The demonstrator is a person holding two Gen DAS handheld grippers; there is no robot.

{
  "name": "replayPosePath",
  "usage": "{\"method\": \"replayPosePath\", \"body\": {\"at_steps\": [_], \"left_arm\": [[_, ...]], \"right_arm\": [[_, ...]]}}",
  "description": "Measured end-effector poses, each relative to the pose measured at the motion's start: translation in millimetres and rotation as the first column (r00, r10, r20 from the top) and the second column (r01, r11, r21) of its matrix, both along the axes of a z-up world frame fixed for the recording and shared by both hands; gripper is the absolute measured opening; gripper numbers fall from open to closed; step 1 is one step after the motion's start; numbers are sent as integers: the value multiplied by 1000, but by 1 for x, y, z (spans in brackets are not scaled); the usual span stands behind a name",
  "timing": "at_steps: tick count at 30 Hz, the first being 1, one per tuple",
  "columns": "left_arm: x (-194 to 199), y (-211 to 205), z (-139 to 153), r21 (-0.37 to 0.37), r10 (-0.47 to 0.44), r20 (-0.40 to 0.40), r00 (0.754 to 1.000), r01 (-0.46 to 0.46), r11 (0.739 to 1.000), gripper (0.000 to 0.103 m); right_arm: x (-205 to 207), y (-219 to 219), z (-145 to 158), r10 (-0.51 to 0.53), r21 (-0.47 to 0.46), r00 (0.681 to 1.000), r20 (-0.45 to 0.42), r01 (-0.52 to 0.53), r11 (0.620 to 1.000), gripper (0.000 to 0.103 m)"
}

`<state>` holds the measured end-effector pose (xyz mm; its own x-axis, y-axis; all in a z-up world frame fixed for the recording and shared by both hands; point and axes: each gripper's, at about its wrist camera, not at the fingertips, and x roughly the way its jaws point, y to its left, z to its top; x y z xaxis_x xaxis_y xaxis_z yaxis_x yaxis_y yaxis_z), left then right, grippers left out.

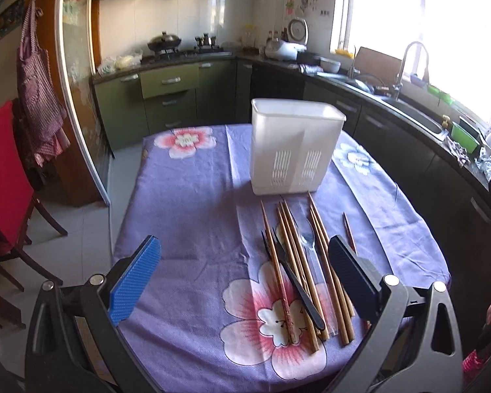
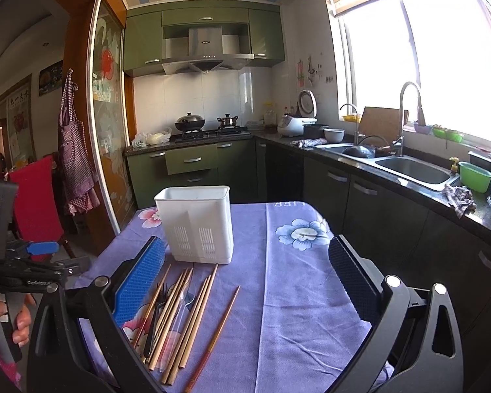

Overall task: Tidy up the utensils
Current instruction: 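Lower the left gripper onto a wooden chopstick and close on it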

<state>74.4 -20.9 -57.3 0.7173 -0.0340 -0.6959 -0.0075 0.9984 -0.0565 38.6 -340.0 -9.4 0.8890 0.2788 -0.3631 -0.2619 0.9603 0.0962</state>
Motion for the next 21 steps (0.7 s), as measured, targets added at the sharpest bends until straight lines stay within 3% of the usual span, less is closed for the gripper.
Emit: {"method": "replayPosePath", "body": {"at_steps": [4, 6, 10, 13, 19, 21], "left_arm": [[39, -8, -36, -49, -37, -210, 977, 28, 998, 97], [54, -11, -54, -49, -39, -266, 963, 27, 998, 97], [80, -13, -71, -69, -33, -321, 946, 12, 998, 94], [101, -17, -76, -63, -19, -354, 935, -3, 998, 77], [134, -26, -85, -31, -10, -407, 914, -3, 1000, 68], [140, -25, -89, -45, -9, -419, 908, -11, 999, 59]], "right_arm": [[16, 3, -14, 6, -11, 996, -84, -7, 1000, 99], [22, 5, -21, 11, -14, 995, -104, -12, 1000, 99], [32, 4, -31, 8, -9, 991, -132, -9, 1000, 99], [39, 1, -38, 12, -2, 987, -158, -12, 1000, 99], [51, -3, -48, 7, 2, 982, -188, -7, 1000, 99], [54, -4, -50, 3, 2, 981, -193, -3, 1000, 99]]}}
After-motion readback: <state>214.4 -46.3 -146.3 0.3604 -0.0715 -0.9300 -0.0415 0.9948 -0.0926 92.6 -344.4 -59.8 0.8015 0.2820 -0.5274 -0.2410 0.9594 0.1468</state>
